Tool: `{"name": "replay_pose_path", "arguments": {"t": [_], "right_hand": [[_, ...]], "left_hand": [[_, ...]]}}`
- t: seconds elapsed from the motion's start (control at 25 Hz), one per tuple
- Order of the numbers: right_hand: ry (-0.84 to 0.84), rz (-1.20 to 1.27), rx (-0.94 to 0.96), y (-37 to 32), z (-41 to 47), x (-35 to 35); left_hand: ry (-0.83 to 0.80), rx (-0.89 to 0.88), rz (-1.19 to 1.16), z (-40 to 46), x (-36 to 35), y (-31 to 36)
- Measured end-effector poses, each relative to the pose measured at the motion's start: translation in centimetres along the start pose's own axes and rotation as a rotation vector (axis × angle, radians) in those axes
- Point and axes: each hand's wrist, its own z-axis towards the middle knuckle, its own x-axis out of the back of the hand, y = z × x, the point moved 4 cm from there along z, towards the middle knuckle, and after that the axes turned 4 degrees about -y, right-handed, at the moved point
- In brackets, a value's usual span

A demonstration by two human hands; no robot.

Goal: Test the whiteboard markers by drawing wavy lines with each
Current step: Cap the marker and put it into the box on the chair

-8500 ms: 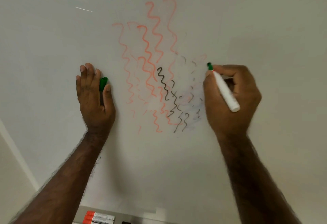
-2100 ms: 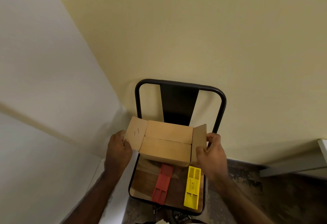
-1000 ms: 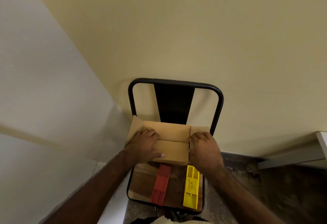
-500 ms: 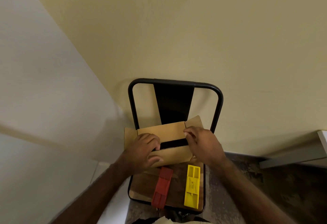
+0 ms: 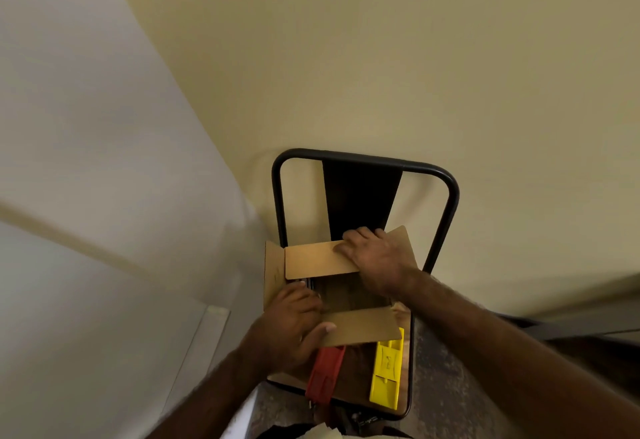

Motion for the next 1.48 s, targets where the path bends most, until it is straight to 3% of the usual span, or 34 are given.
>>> {"name": "replay_pose_path", "arguments": {"t": [0.16,0.32,0.44,0.6,0.68,0.88,1.08,1.16,1.24,1.36,1.48], "right_hand": [[0.108,0.222,-0.042,-1.0,1.3,2.0],[0.274,0.393,-0.269,1.1,1.7,2.6],[0.386,0.298,-0.359,1.7,2.0,2.2],[0.563,0.187,-0.353,0.0,0.7,2.7],[0.488,0.292,-0.271,-1.6,0.5,2.8],[-0.048,0.216,0.215,-6.3,2.1,0.8],[-0.094,-0.057,0.479,-8.1,5.6,-3.0],[-0.122,0.057,0.313,-8.4,6.8,-4.9],[-0.128,0.432,-0.045,-8.0,7.4,-5.5],[-0.275,0.923,-0.477,-8.1,7.8,-6.8],[-0.365,1.281,-0.734,-9.3,7.5,-7.5]], "left_hand": [[0.091,0.215,0.080,-1.9,0.5,-2.3],[-0.073,0.416,0.186,-1.7,0.4,-3.7],[-0.134,0.505,0.157,-1.8,0.3,-5.2],[-0.174,0.486,0.140,-1.6,0.5,-6.2],[-0.189,0.474,0.130,-1.2,0.5,-6.5],[-0.172,0.463,0.100,-0.3,0.8,-7.2],[-0.170,0.449,0.074,-0.4,0.4,-7.3],[-0.183,0.455,0.055,-0.5,0.3,-7.3],[-0.188,0.464,0.050,-0.7,0.3,-7.4],[-0.179,0.480,0.034,-0.8,0.0,-7.5],[-0.147,0.477,0.009,-1.1,-0.2,-7.5]]}}
